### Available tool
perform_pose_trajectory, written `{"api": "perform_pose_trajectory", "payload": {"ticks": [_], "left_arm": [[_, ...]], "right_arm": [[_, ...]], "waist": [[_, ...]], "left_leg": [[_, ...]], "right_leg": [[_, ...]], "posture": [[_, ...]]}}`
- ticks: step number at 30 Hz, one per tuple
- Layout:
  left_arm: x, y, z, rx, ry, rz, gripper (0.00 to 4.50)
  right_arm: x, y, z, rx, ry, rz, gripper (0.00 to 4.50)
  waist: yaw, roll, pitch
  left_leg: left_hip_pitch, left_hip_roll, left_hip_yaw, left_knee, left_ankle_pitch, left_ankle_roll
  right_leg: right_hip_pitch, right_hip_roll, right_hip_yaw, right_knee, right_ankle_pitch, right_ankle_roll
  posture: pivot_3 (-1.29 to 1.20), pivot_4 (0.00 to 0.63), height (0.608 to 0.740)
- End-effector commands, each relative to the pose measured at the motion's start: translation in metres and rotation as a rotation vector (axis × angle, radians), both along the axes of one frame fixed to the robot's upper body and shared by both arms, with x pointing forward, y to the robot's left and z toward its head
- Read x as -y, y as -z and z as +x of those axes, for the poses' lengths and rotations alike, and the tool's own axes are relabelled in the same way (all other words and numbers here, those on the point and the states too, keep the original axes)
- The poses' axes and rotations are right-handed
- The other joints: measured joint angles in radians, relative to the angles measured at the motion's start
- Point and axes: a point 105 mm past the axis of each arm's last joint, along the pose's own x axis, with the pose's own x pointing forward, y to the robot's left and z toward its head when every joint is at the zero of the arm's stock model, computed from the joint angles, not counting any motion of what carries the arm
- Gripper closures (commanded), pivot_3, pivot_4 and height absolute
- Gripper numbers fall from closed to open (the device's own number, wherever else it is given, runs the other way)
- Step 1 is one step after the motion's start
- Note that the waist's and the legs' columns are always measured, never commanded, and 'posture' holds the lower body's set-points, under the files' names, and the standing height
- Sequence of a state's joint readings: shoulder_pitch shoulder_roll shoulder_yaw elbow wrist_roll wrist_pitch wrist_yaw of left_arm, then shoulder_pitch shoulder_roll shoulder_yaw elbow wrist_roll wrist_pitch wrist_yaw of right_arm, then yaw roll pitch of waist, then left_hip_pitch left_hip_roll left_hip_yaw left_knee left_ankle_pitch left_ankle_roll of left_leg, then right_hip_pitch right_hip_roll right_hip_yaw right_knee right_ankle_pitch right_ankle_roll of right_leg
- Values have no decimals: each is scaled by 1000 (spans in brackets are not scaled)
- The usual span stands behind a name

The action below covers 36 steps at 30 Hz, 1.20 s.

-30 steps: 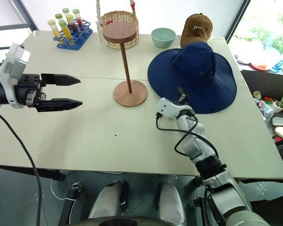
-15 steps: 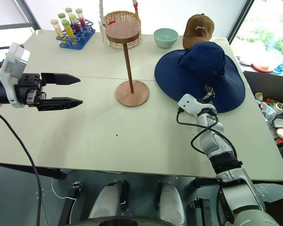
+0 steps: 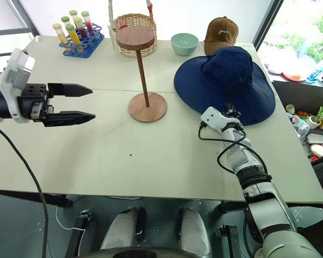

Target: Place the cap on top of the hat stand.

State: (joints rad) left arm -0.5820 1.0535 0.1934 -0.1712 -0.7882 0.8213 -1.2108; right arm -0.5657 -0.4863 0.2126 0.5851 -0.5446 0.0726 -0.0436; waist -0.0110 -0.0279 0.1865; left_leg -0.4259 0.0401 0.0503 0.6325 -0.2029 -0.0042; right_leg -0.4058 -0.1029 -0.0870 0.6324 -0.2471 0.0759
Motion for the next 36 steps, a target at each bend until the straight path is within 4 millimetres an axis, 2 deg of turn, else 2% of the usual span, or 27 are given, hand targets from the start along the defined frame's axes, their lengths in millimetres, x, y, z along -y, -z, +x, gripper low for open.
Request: {"api": "perform_pose_trajectory", "payload": {"ticks": [1,2,3,9,19,23,29,34,36], "left_arm": [[0,-11,-4,48,4,-8,0],[1,-11,-4,48,4,-9,0],[1,-11,-4,48,4,-11,0],[2,-14,-4,55,5,-31,0],[8,-31,-6,108,-2,-106,0],[7,-39,-8,142,-11,-119,0],[1,-56,-8,194,-48,-158,0],[-3,-57,-6,207,-68,-160,0],[-3,-57,-6,211,-70,-159,0]], "right_arm": [[6,23,-9,-88,5,-7,3948],[5,22,-9,-86,2,-7,4397],[6,20,-10,-82,0,-8,4462],[5,4,-15,-54,-32,3,4462],[8,-72,-27,30,-137,202,4462],[14,-120,-30,66,-190,334,4462],[23,-223,-23,178,-263,508,4462],[16,-296,-10,271,-350,595,4462],[13,-316,-5,299,-369,609,4462]], "waist": [[-3,-2,-1],[-4,-3,-2],[-5,-3,-2],[0,-2,-2],[-6,4,2],[-5,7,4],[-8,13,8],[-8,13,8],[-8,14,8]], "left_leg": [[0,0,0,0,0,0],[0,0,0,0,0,0],[0,1,0,0,0,0],[0,1,0,-2,0,0],[-1,2,2,-1,0,0],[-1,4,2,-2,0,0],[-1,4,4,-1,0,0],[-1,6,5,-3,0,0],[-2,6,6,-4,0,0]], "right_leg": [[0,0,0,0,0,0],[0,0,0,0,0,0],[0,1,0,0,0,0],[-1,1,0,0,0,0],[-3,2,1,0,1,2],[-4,4,1,0,1,1],[-6,4,3,1,2,0],[-8,6,3,1,2,0],[-9,6,4,1,2,0]], "posture": [[0,150,740],[0,150,740],[0,150,740],[0,150,740],[0,150,740],[0,150,740],[0,150,740],[0,150,740],[0,150,740]]}}
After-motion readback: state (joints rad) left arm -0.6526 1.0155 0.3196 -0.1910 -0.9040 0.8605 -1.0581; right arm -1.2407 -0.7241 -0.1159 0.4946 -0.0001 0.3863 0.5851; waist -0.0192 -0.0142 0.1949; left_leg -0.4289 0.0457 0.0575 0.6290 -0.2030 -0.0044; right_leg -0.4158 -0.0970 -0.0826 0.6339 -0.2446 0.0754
